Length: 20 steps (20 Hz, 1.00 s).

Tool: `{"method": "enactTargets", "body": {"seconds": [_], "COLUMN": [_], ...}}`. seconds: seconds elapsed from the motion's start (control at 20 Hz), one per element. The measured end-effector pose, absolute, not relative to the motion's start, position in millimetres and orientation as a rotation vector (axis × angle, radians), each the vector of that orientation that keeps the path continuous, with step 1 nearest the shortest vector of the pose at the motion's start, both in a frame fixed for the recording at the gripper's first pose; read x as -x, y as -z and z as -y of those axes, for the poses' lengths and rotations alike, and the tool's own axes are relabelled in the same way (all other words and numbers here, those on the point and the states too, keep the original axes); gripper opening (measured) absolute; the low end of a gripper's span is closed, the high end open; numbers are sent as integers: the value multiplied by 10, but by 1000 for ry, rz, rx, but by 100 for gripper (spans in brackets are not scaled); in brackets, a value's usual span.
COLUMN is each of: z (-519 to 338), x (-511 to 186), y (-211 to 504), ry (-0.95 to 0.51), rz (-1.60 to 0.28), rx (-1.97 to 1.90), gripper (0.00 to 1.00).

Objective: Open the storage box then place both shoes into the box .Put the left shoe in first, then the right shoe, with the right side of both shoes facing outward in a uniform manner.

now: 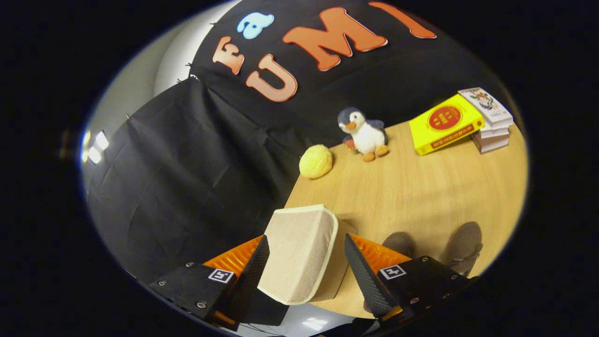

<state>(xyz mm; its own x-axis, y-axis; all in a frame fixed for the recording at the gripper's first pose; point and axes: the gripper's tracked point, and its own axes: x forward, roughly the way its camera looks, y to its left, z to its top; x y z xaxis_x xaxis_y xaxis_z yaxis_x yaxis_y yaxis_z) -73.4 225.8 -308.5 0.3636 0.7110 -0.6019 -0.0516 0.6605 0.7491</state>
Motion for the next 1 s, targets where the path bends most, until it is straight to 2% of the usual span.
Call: {"method": "enactTargets", "body": {"seconds": [0.3,0.65,0.85,0.95,1.0], "z": [-2644,-2994,-3173,-3207,-3195], "x": [1043,1241,1316,1370,1361], "y": [3681,3972,3887,3808,3714], "ry": [-587,-623,-658,-673,-688], "rz": [-1300,-1376,-1403,-1443,-1433], "rx": [-783,-910,-994,-1025,-1048], "gripper": [96,95,96,93,85]}}
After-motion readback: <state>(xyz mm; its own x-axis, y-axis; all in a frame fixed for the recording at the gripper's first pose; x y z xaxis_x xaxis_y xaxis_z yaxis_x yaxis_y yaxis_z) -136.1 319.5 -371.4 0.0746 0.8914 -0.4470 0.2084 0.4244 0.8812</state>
